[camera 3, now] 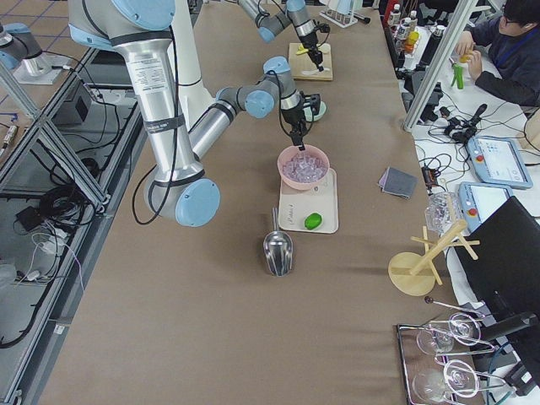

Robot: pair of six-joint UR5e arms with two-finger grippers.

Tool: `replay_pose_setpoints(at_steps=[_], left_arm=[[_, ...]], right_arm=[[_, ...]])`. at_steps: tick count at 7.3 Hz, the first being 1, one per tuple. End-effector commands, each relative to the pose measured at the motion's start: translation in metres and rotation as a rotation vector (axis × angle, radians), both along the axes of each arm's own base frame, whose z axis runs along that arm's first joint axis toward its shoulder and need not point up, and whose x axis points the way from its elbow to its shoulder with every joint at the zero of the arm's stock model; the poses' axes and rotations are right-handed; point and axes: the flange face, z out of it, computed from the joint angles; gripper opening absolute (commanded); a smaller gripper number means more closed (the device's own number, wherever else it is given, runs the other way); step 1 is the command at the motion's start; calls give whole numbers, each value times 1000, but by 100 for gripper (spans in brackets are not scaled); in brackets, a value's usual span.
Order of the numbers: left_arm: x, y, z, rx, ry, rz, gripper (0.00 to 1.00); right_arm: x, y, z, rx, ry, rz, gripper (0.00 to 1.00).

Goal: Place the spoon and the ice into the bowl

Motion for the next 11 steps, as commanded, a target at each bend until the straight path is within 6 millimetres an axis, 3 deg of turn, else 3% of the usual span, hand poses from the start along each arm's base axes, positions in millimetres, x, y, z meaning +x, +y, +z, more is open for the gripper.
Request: replay_pose_setpoints(at_steps=[1,3,4,5,6,7,8,9,10,11], left_arm=[[71,23,-62,-88,13,-136,0],[96,18,-68,-118,22,-212,0],[106,25,-70,-115,20,-208,0],[113,28,-70,-116,17,-200,9],[126,41,-73,-109,18,-182,24],[132,49,-76,-92,10,-173,48],[133,51,-76,-59,-13,-152,96],[124,54,-82,23,-64,-106,99],[99,66,-97,97,-133,-28,99],[55,75,-93,135,-224,92,99]], right_arm=[[-4,3,-1,-3,-5,16,100],[-4,2,0,-4,-4,16,100],[-5,3,-1,-3,-5,15,100],[-5,3,0,-4,-4,14,100],[-6,3,0,-4,-4,13,100],[-7,4,0,-3,-4,12,100],[-11,4,3,-5,3,8,100],[-11,4,4,-2,7,1,100],[-12,3,8,-5,14,0,100],[-13,2,14,-16,21,8,99]])
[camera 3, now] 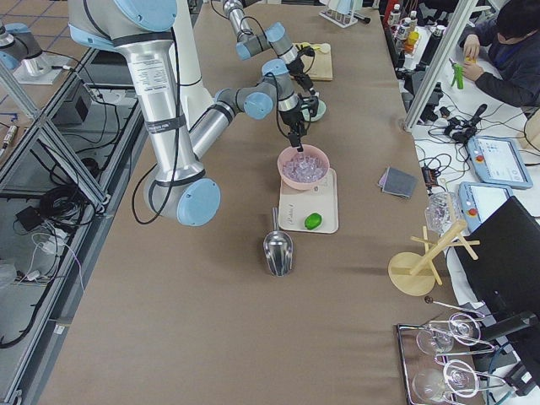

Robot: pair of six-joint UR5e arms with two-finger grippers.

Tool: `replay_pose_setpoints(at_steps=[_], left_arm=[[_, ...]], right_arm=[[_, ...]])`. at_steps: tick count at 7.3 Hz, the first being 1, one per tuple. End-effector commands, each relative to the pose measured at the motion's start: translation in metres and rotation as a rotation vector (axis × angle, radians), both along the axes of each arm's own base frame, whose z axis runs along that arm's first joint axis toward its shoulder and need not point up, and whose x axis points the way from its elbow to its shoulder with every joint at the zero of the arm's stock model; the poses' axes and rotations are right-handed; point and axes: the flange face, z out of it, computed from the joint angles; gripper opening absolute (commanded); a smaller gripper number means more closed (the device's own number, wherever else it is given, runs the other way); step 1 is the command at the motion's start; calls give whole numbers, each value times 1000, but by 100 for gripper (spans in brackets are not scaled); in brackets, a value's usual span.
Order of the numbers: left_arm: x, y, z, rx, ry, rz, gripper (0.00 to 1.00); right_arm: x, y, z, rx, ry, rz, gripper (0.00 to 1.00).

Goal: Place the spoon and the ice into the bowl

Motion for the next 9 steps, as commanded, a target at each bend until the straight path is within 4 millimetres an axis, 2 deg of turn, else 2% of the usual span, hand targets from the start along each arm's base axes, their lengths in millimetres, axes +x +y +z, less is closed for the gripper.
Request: replay_pose_setpoints(at_steps=[1,3,4,5,6,9], left_arm=[[-89,-1,19,79,-168,231,99],[-185,-45,85,161,-287,435,99],[-230,-60,115,197,-340,493,99],[-259,-67,136,209,-378,505,99],[-268,-70,142,230,-404,517,99],[-269,-69,143,228,-405,518,99]], right_arm=[[-2,-2,8,-15,10,13,98],[-4,-8,22,-52,22,87,94],[-7,-13,36,-67,47,122,88],[-9,-19,50,-71,80,162,83],[-18,-17,54,-88,77,190,76],[-32,-10,61,-101,83,220,62]])
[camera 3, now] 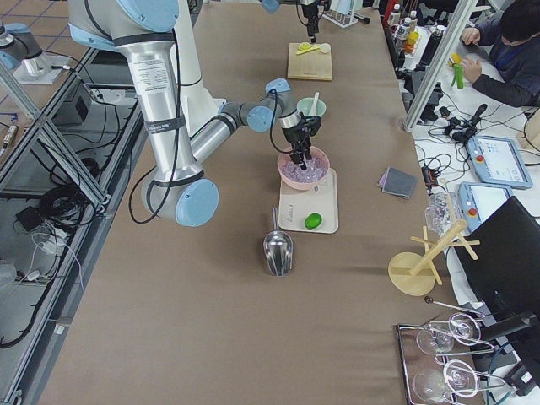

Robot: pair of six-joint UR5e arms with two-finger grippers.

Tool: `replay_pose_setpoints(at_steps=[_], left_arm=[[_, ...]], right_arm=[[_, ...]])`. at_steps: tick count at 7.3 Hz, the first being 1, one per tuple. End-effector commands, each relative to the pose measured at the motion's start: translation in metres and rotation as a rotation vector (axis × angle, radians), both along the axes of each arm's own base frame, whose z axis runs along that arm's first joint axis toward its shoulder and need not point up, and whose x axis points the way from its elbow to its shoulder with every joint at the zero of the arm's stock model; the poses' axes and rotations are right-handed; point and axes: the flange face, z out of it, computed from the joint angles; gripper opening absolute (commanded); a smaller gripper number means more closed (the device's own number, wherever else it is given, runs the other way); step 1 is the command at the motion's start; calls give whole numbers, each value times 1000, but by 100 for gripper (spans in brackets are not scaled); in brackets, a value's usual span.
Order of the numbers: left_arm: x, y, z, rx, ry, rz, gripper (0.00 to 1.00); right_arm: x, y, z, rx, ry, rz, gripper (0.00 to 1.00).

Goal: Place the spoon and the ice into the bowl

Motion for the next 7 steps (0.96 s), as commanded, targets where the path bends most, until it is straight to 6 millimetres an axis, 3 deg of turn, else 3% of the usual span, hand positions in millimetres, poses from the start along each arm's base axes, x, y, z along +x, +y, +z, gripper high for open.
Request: replay_pose_setpoints(at_steps=[1,3,4,5,6,7], left_arm=[[-1,0,1,0,-1,0,99],[-1,0,0,1,0,0,99],[-1,0,1,0,-1,0,99],[-1,0,2,-1,-3,-1,99],[-1,0,2,-1,-3,-1,99],[-1,-1,3,-3,-5,-1,99]], right_arm=[[-9,6,4,-10,1,17,59],[-15,11,5,-12,-2,27,53],[-17,13,5,-15,-7,40,44],[-19,14,4,-15,-9,42,19],[-21,14,0,-11,-15,37,0],[-23,14,-7,-1,-22,28,0]])
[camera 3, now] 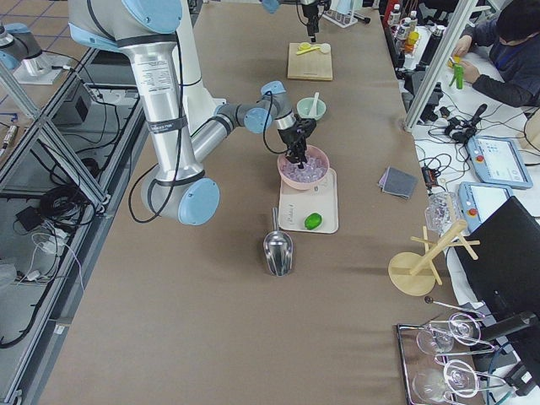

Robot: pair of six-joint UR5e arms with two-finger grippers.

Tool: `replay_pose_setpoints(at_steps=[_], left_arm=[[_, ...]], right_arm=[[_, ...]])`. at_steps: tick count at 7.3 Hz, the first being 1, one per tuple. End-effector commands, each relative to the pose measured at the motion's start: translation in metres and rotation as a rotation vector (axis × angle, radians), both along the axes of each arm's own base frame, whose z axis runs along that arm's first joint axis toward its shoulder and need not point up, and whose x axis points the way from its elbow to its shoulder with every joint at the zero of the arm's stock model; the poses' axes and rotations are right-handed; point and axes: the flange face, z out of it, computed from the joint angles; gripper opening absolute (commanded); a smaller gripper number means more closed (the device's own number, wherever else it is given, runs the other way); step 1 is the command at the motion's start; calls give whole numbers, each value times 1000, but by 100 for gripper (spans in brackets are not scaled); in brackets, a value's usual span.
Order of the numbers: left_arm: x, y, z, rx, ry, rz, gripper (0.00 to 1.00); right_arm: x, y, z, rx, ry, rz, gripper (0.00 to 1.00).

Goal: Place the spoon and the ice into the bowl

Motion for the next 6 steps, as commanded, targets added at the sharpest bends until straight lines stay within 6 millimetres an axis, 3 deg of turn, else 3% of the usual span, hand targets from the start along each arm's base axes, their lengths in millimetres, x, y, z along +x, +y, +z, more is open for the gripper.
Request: replay_pose_setpoints(at_steps=[1,4,6], left_arm=[[0,0,1,-2,-1,0,99],[0,2,-2,-5,11,10,99],[-23,-7,3,-14,28,42,99]], right_arm=[[-1,0,-17,22,-22,-18,0],[-5,-16,-81,92,-88,-79,0],[-21,-21,-133,142,-156,-90,0]])
